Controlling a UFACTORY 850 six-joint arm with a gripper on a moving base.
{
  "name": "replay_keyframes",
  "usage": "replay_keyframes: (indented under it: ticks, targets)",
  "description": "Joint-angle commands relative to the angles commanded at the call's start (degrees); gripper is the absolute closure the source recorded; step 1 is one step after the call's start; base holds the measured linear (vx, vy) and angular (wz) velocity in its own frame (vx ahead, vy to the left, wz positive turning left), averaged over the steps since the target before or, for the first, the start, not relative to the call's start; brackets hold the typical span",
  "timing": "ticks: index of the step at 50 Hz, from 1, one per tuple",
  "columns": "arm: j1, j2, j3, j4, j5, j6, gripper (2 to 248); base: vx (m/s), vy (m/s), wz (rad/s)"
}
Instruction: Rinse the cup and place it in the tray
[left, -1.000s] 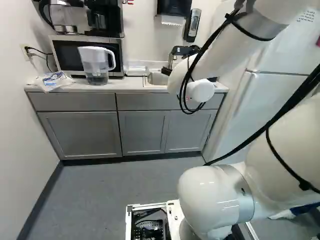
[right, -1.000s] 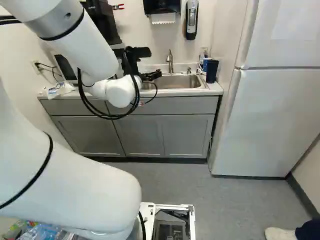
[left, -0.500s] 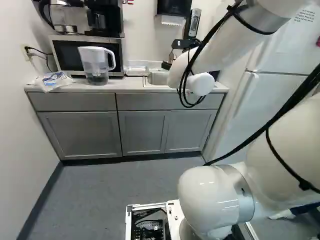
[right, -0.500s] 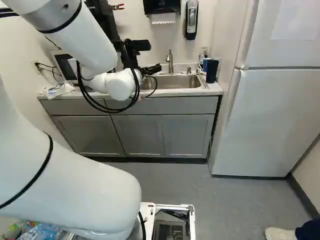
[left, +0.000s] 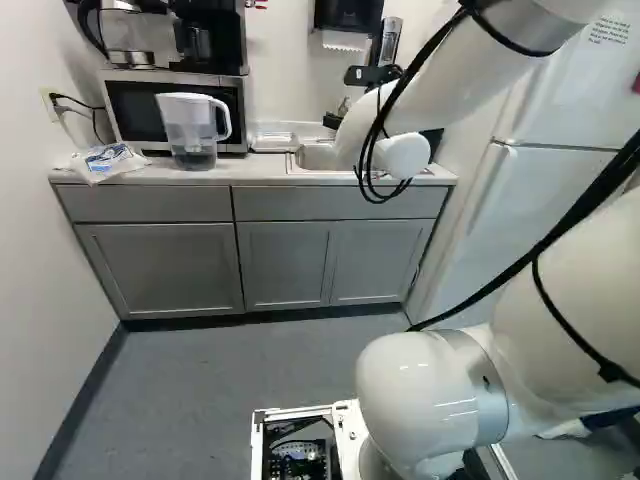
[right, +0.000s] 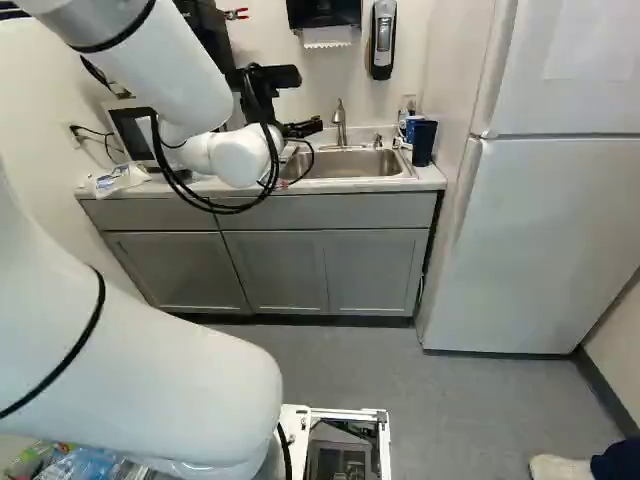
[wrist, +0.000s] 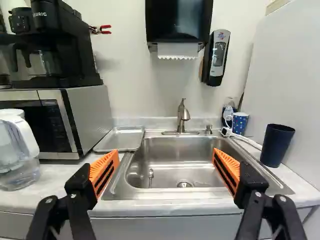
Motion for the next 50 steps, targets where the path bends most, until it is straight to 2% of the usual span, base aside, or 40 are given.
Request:
replay_keyframes:
  ticks: [50]
  targets:
    - [0.01,0.52,-5.58,0.00,-6.18,0.00,3,0.000,0.000,0.000]
